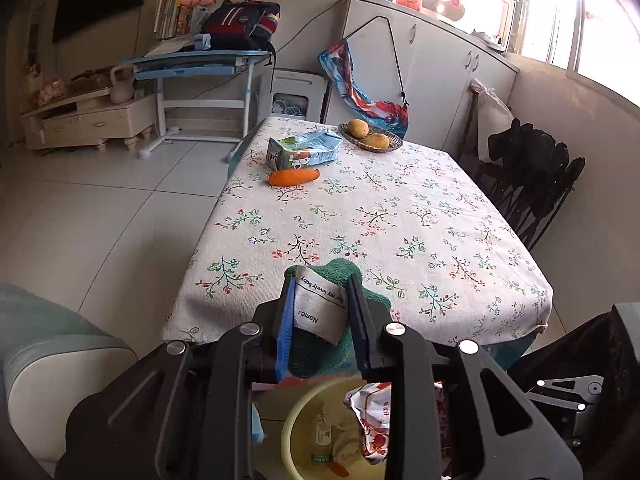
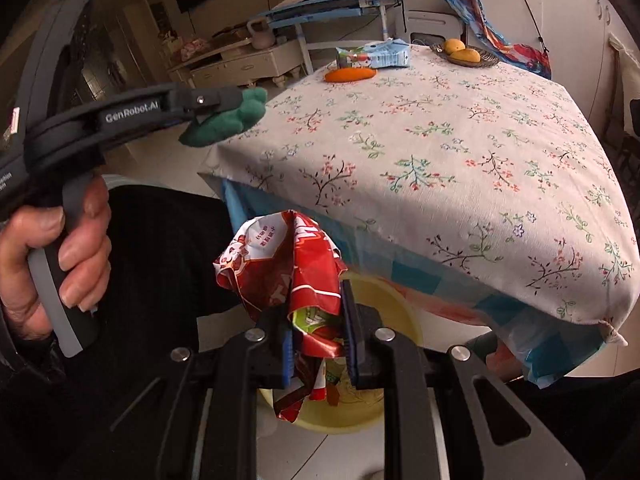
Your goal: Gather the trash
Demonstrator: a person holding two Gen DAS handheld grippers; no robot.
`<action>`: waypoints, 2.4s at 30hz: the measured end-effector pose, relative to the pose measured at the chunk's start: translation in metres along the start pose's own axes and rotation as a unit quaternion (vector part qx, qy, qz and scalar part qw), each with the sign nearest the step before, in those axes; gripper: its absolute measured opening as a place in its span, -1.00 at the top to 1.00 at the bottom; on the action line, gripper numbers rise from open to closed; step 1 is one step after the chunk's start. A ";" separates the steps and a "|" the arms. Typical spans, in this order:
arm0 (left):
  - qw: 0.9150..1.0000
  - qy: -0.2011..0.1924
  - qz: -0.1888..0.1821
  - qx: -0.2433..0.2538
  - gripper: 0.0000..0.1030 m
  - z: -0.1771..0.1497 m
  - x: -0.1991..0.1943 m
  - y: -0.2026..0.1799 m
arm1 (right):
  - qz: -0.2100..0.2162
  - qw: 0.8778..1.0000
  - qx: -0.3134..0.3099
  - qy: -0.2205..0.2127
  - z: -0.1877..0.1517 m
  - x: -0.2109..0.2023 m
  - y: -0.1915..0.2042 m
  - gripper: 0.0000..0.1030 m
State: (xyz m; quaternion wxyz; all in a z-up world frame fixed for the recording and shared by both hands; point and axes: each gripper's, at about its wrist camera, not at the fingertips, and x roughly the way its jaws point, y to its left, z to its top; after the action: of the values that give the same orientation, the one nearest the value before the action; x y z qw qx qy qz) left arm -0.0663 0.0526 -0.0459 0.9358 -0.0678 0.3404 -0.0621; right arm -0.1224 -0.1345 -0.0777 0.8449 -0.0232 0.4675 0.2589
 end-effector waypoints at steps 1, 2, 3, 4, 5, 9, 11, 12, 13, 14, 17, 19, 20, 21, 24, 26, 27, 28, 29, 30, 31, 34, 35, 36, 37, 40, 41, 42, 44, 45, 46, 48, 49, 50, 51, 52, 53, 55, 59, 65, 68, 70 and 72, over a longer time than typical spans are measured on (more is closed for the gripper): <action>1.000 0.000 0.001 0.001 0.53 -0.002 -0.003 -0.001 | -0.001 1.000 -0.003 0.007 -0.001 0.003 0.002 0.60; 1.000 -0.001 0.001 0.002 0.53 -0.003 -0.005 -0.001 | -0.002 1.000 -0.008 0.014 -0.003 0.006 0.004 0.60; 1.000 0.000 0.001 0.003 0.53 -0.005 -0.007 -0.002 | -0.006 1.000 -0.012 0.017 -0.004 0.009 0.006 0.60; 1.000 0.000 0.001 0.003 0.53 -0.006 -0.009 -0.002 | -0.007 1.000 -0.013 0.021 -0.006 0.010 0.007 0.60; 1.000 0.000 0.002 0.004 0.53 -0.008 -0.011 -0.002 | -0.008 1.000 -0.014 0.026 -0.008 0.012 0.008 0.60; 1.000 0.000 0.002 0.006 0.53 -0.012 -0.018 -0.003 | -0.014 0.999 -0.016 0.036 -0.012 0.016 0.010 0.56; 1.000 0.000 0.001 0.008 0.53 -0.015 -0.021 -0.005 | -0.018 0.999 -0.013 0.040 -0.013 0.019 0.009 0.47; 1.000 -0.001 0.001 0.009 0.53 -0.015 -0.022 -0.006 | -0.019 0.999 -0.009 0.041 -0.012 0.020 0.008 0.36; 1.000 -0.001 0.001 0.009 0.53 -0.016 -0.024 -0.006 | -0.018 0.999 -0.005 0.041 -0.012 0.021 0.007 0.30; 1.000 -0.002 0.001 0.010 0.53 -0.017 -0.026 -0.007 | -0.020 0.999 -0.002 0.038 -0.012 0.020 0.006 0.25; 1.000 -0.003 0.001 0.014 0.53 -0.020 -0.031 -0.009 | -0.024 0.999 0.006 0.030 -0.012 0.016 0.001 0.24; 1.000 -0.003 0.001 0.017 0.53 -0.022 -0.034 -0.011 | -0.028 0.999 0.012 0.022 -0.011 0.012 -0.001 0.23; 1.000 -0.002 0.001 0.019 0.53 -0.023 -0.034 -0.012 | -0.030 0.999 0.016 0.017 -0.010 0.010 -0.003 0.22; 1.000 -0.002 0.001 0.021 0.53 -0.024 -0.035 -0.013 | -0.030 0.999 0.021 0.013 -0.010 0.008 -0.005 0.21; 1.000 0.001 -0.001 0.026 0.53 -0.027 -0.038 -0.018 | -0.034 0.999 0.037 -0.007 -0.007 -0.001 -0.011 0.07; 0.999 0.004 -0.003 0.032 0.53 -0.030 -0.039 -0.022 | -0.037 0.998 0.048 -0.027 -0.006 -0.010 -0.015 -0.03; 0.999 0.006 -0.004 0.035 0.53 -0.033 -0.039 -0.025 | -0.040 0.997 0.053 -0.038 -0.005 -0.015 -0.017 -0.08; 0.999 0.009 -0.005 0.038 0.53 -0.035 -0.039 -0.027 | -0.042 0.996 0.058 -0.049 -0.004 -0.019 -0.019 -0.10; 0.999 0.012 -0.006 0.041 0.53 -0.037 -0.039 -0.029 | -0.043 0.995 0.063 -0.059 -0.003 -0.023 -0.021 -0.11; 0.999 0.015 -0.007 0.045 0.53 -0.041 -0.039 -0.032 | -0.045 0.994 0.068 -0.067 -0.003 -0.027 -0.023 -0.12; 0.999 0.020 -0.009 0.049 0.52 -0.043 -0.038 -0.035 | -0.046 0.993 0.072 -0.075 -0.002 -0.030 -0.026 -0.12; 0.997 0.042 -0.016 0.065 0.50 -0.053 -0.032 -0.045 | -0.055 0.990 0.085 -0.099 -0.001 -0.039 -0.031 -0.21; 0.996 0.055 -0.022 0.072 0.49 -0.058 -0.029 -0.049 | -0.057 0.989 0.090 -0.107 0.000 -0.042 -0.034 -0.23; 0.994 0.065 -0.025 0.081 0.47 -0.062 -0.025 -0.052 | -0.058 0.987 0.095 -0.112 0.000 -0.044 -0.035 -0.24; 0.993 0.073 -0.025 0.088 0.43 -0.067 -0.022 -0.056 | -0.059 0.986 0.100 -0.116 0.000 -0.046 -0.037 -0.24; 0.989 0.101 -0.028 0.103 0.32 -0.079 -0.011 -0.062 | -0.061 0.984 0.113 -0.123 0.000 -0.048 -0.044 -0.26; 0.989 0.101 -0.020 0.109 0.29 -0.082 -0.010 -0.062 | -0.061 0.983 0.116 -0.124 0.000 -0.048 -0.046 -0.26; 0.989 0.101 -0.018 0.111 0.20 -0.082 -0.009 -0.063 | -0.061 0.983 0.119 -0.125 -0.001 -0.049 -0.047 -0.26; 0.990 0.093 -0.017 0.106 0.06 -0.082 -0.011 -0.061 | -0.062 0.982 0.123 -0.127 -0.001 -0.050 -0.048 -0.27; 0.991 0.089 -0.015 0.103 -0.03 -0.081 -0.012 -0.060 | -0.062 0.982 0.124 -0.127 -0.001 -0.050 -0.048 -0.28; 0.991 0.087 -0.012 0.101 -0.08 -0.081 -0.013 -0.059 | -0.062 0.982 0.124 -0.127 -0.001 -0.049 -0.048 -0.29; 0.992 0.085 -0.008 0.097 -0.09 -0.080 -0.012 -0.057 | -0.064 0.982 0.123 -0.127 0.000 -0.048 -0.048 -0.32; 0.992 0.082 -0.004 0.096 -0.11 -0.080 -0.012 -0.057 | -0.064 0.982 0.122 -0.127 0.000 -0.048 -0.048 -0.32; 0.992 0.080 0.000 0.096 -0.12 -0.080 -0.013 -0.056 | -0.064 0.982 0.121 -0.127 0.000 -0.048 -0.048 -0.32; 0.992 0.077 0.002 0.096 -0.14 -0.080 -0.013 -0.056 | -0.065 0.982 0.121 -0.127 -0.001 -0.048 -0.048 -0.32; 0.993 0.074 0.003 0.096 -0.15 -0.079 -0.015 -0.056 | -0.065 0.982 0.120 -0.128 0.000 -0.048 -0.047 -0.32; 0.993 0.071 0.005 0.095 -0.17 -0.079 -0.015 -0.056 | -0.066 0.982 0.120 -0.128 -0.001 -0.048 -0.047 -0.33; 0.993 0.067 0.010 0.093 -0.21 -0.078 -0.016 -0.055 | -0.066 0.982 0.121 -0.129 -0.001 -0.048 -0.048 -0.33; 0.994 0.064 0.015 0.090 -0.23 -0.077 -0.016 -0.054 | -0.066 0.982 0.121 -0.127 -0.001 -0.047 -0.049 -0.34; 0.994 0.058 0.022 0.092 -0.31 -0.077 -0.017 -0.054 | -0.066 0.983 0.120 -0.125 -0.003 -0.046 -0.049 -0.35; 0.994 0.056 0.026 0.089 -0.34 -0.077 -0.018 -0.053 | -0.066 0.983 0.120 -0.125 -0.003 -0.046 -0.050 -0.35; 0.995 0.052 0.030 0.085 -0.35 -0.076 -0.018 -0.052 | -0.066 0.982 0.121 -0.127 -0.003 -0.047 -0.050 -0.35; 0.995 0.046 0.034 0.079 -0.37 -0.075 -0.020 -0.050 | -0.066 0.982 0.122 -0.126 -0.004 -0.046 -0.050 -0.35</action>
State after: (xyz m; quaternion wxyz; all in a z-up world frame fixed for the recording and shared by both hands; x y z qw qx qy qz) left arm -0.1332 0.0005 -0.0818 0.9230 0.0211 0.3795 -0.0605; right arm -0.1222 -0.1981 -0.0526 0.9088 0.0826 0.3825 0.1445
